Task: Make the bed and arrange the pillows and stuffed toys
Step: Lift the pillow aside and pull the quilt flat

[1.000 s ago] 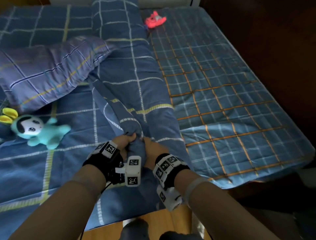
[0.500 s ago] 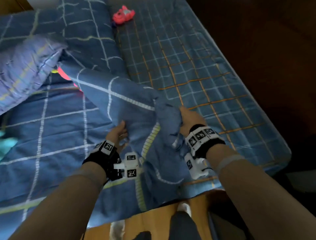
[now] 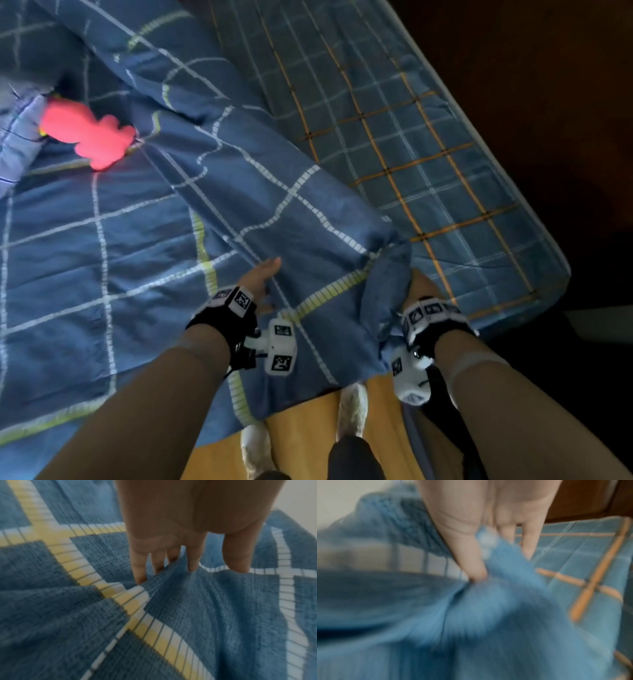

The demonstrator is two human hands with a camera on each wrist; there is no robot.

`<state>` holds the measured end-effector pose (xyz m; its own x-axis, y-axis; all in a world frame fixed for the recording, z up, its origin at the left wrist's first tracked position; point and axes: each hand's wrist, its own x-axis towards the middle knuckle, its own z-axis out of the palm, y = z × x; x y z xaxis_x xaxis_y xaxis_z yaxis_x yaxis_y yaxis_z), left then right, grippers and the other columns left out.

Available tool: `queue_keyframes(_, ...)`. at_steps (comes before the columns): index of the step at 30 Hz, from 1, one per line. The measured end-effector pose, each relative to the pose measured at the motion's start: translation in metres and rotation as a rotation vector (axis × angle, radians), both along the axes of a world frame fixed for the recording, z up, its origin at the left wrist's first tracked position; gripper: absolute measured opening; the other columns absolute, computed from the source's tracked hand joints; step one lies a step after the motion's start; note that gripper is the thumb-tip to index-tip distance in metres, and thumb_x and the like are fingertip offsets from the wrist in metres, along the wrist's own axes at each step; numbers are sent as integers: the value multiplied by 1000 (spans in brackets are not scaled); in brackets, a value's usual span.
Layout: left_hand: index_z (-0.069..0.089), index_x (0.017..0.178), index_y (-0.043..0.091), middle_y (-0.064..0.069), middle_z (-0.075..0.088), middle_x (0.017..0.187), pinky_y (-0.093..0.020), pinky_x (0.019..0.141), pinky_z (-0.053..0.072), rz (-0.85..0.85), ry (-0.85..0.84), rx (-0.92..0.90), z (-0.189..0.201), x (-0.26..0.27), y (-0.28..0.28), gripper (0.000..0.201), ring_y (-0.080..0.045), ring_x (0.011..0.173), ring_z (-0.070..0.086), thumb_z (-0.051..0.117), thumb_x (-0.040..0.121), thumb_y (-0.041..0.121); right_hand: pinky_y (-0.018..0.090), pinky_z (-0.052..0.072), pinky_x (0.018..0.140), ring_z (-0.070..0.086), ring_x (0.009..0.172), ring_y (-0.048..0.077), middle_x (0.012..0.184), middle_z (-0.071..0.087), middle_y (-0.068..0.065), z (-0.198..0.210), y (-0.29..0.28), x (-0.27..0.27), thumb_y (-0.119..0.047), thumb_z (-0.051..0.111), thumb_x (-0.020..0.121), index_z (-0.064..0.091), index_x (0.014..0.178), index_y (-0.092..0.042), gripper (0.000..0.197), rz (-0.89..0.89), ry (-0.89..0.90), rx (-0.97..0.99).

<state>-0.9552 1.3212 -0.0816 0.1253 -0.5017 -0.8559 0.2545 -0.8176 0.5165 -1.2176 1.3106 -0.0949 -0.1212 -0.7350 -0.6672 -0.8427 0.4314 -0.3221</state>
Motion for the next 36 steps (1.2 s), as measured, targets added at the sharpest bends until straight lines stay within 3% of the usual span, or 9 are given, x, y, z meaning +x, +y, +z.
queue_keyframes(4, 32, 143, 8, -28, 8, 153, -61, 112, 8, -65, 48, 13, -19, -12, -8, 59, -49, 140, 1, 52, 92, 33, 33, 40, 94, 48, 122, 32, 134, 49, 17, 24, -39, -15, -13, 45, 96, 44, 132, -6, 37, -211, -89, -65)
queue_keyframes(8, 44, 138, 22, -4, 37, 148, -52, 107, 35, -14, -25, 48, -26, -14, -11, 47, -29, 140, 29, 55, 92, 27, 38, 41, 95, 49, 121, 35, 135, 50, 18, 39, -74, -1, -32, 41, 97, 44, 132, -10, 42, -322, -136, -177)
queue_keyframes(11, 47, 135, 24, 5, 42, 140, -49, 104, 39, -60, -43, 97, -30, -9, -13, 46, -23, 137, 33, 57, 90, 31, 48, 39, 104, 38, 133, 36, 149, 32, 15, 24, -77, 24, -51, 63, 80, 9, 150, -18, 94, -163, -146, -28)
queue_keyframes(14, 47, 134, 10, -8, 50, 132, -45, 106, 39, -166, -209, 99, -28, 2, -31, 48, -32, 132, 42, 55, 91, 30, 50, 42, 101, 46, 127, 37, 145, 35, 21, 1, -68, 34, -39, 74, 74, -16, 147, -23, 117, -95, -19, -1)
queue_keyframes(17, 47, 133, 0, -22, 49, 138, -46, 110, 37, -218, -364, 6, -6, 15, -69, 51, -37, 130, 46, 55, 92, 28, 46, 43, 100, 50, 122, 37, 133, 50, 20, 0, -52, 29, -25, 61, 86, 12, 146, -20, 78, -89, -54, -22)
queue_keyframes(22, 43, 137, 5, -14, 51, 137, -42, 105, 41, -183, -353, -136, 37, 14, -131, 61, -32, 129, 46, 54, 90, 42, 36, 47, 84, 60, 107, 34, 116, 62, 18, 33, -50, 13, -18, 48, 92, 55, 116, -8, 26, 128, 56, -90)
queue_keyframes(26, 45, 137, 14, -5, 52, 132, -44, 90, 44, -53, -212, -175, 53, 17, -168, 72, -23, 125, 45, 60, 80, 55, 31, 46, 71, 63, 97, 35, 108, 66, 18, 42, -54, 12, -25, 47, 92, 64, 105, -8, 27, 239, 55, -63)
queue_keyframes(31, 53, 123, 11, -7, 57, 123, -38, 71, 54, -74, -238, -144, 51, 30, -195, 51, -27, 109, 57, 55, 87, 48, 32, 49, 89, 62, 107, 31, 118, 65, 11, 35, -49, 18, -22, 49, 89, 59, 120, -18, 33, 402, 72, -5)
queue_keyframes(36, 39, 140, 4, -18, 41, 145, -41, 94, 46, -381, -670, -29, 28, 40, -208, 52, -34, 132, 44, 51, 93, 25, 39, 44, 98, 56, 114, 29, 123, 60, 4, 21, -70, 22, -43, 70, 71, 48, 125, -27, 60, 407, 90, -5)
